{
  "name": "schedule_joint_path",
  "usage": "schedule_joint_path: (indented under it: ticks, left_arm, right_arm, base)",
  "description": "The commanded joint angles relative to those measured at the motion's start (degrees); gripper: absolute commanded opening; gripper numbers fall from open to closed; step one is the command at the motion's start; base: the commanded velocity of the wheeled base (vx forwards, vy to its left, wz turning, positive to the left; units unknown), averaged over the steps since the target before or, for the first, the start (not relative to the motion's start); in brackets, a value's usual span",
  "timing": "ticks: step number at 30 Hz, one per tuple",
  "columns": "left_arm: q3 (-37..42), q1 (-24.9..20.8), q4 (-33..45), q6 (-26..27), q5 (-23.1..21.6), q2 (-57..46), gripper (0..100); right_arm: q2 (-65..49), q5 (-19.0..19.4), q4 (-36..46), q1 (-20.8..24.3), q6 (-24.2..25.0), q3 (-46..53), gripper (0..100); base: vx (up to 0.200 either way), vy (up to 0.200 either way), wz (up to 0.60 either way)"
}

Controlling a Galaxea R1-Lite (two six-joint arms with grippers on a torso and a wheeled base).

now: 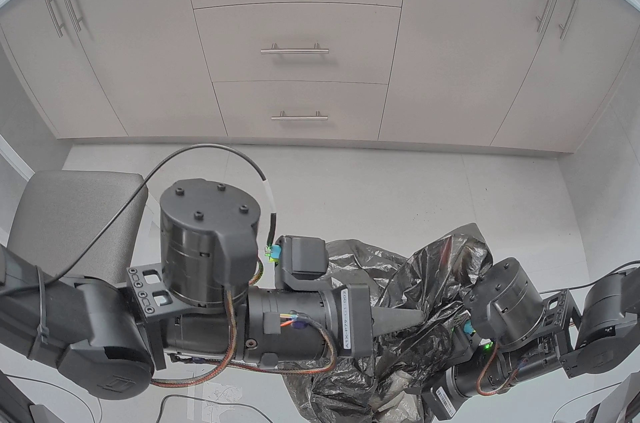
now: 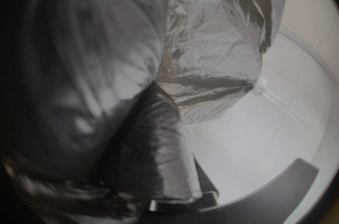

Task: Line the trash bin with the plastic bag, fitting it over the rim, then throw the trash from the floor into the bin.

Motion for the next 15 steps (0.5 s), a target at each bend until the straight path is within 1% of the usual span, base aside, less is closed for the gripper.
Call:
schedule_joint_path:
  ticks: [1,4,6,8,9,11,13,15]
  left_arm:
    - [0.31,0.01,-0.18,-0.07,-0.03,1.74,0]
    - [0.22,0.19,-0.18,-0.07,-0.03,2.27,0]
    - [0.31,0.45,-0.18,-0.07,-0.03,2.71,0]
    - [0.31,0.63,-0.18,-0.07,0.06,3.06,0]
    - [0.40,0.72,-0.18,-0.07,0.06,3.06,0]
    - [0.66,1.16,-0.18,-0.07,-0.03,3.15,0]
    - [0.75,1.51,-0.27,-0.07,-0.03,3.15,0]
    - [0.75,1.86,-0.27,-0.07,-0.03,3.24,0]
  right_arm:
    - [3.51,0.10,-0.45,-0.12,0.01,-0.03,0]
    - [5.35,1.15,-1.06,-0.21,0.01,0.15,0]
    - [5.79,3.44,-2.03,-0.56,0.01,0.32,0]
    - [5.88,6.60,-2.91,-1.18,0.10,0.59,0]
    - [5.88,7.22,-3.09,-1.35,0.10,0.68,0]
    - [6.32,9.77,-4.05,-2.41,0.01,1.38,0]
    - [6.94,10.38,-5.37,-2.76,0.01,1.91,0]
    - [7.90,10.65,-8.89,-3.02,0.01,3.23,0]
  base:
    - [0.000,0.000,0.00]
    - [0.000,0.000,0.00]
    - [0.000,0.000,0.00]
    - [0.000,0.000,0.00]
    - [0.000,0.000,0.00]
    - [0.000,0.000,0.00]
    - [0.000,0.000,0.00]
    - [0.000,0.000,0.00]
